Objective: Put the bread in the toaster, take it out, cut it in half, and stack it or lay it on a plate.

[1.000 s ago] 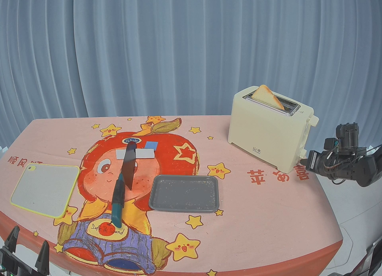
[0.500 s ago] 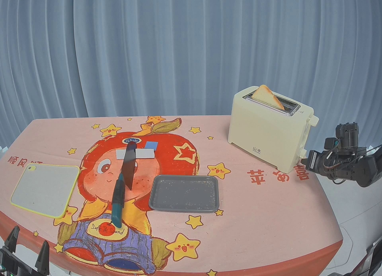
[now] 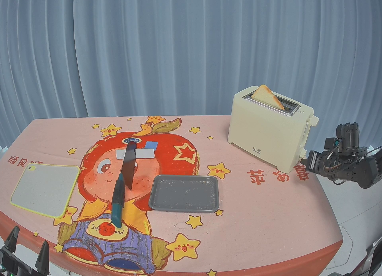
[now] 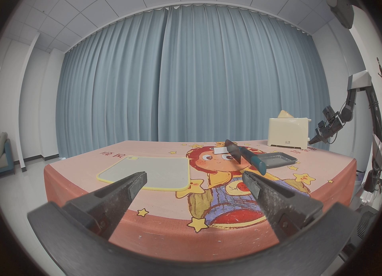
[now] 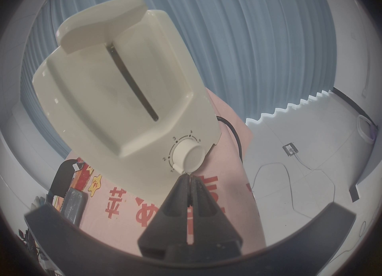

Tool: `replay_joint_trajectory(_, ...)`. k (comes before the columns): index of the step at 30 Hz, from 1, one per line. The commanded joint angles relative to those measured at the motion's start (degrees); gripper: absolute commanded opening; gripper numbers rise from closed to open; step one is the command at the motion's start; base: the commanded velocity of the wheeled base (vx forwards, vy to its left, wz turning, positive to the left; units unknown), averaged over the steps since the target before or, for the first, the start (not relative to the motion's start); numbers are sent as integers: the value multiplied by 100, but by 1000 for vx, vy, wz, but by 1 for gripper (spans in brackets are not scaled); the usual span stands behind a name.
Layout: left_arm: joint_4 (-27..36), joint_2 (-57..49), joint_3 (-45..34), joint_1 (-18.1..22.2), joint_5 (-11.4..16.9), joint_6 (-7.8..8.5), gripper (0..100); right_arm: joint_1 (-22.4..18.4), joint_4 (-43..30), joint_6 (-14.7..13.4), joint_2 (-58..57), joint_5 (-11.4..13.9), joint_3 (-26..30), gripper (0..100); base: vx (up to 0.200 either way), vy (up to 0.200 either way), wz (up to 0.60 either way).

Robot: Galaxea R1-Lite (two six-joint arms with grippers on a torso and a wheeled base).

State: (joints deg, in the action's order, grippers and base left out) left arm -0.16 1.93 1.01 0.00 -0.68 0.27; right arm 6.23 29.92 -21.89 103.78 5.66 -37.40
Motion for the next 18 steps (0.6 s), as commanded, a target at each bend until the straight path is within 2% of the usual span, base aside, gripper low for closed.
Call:
replay_joint_trajectory(1,-2,10,-101,0,-2,0,100,159,5,-8,-183,-12,93,0,0,0,0)
replay_joint_trajectory(9,-2,10,-101,0,-2,0,100,651,-118,-25,-1475,-56,330,0,0,0,0)
replay_joint_trajectory(10,-2,10,-101,0,-2,0,100,818,-197,-17,-1870,-117,356,0,0,0,0)
replay_joint_trajectory(14,-2,10,-101,0,-2,0,100,889,-478,45,-2371,-161,304,0,0,0,0)
replay_joint_trajectory(18,-2,10,-101,0,-2,0,100,880,-469,71,-2723,-153,198,0,0,0,0)
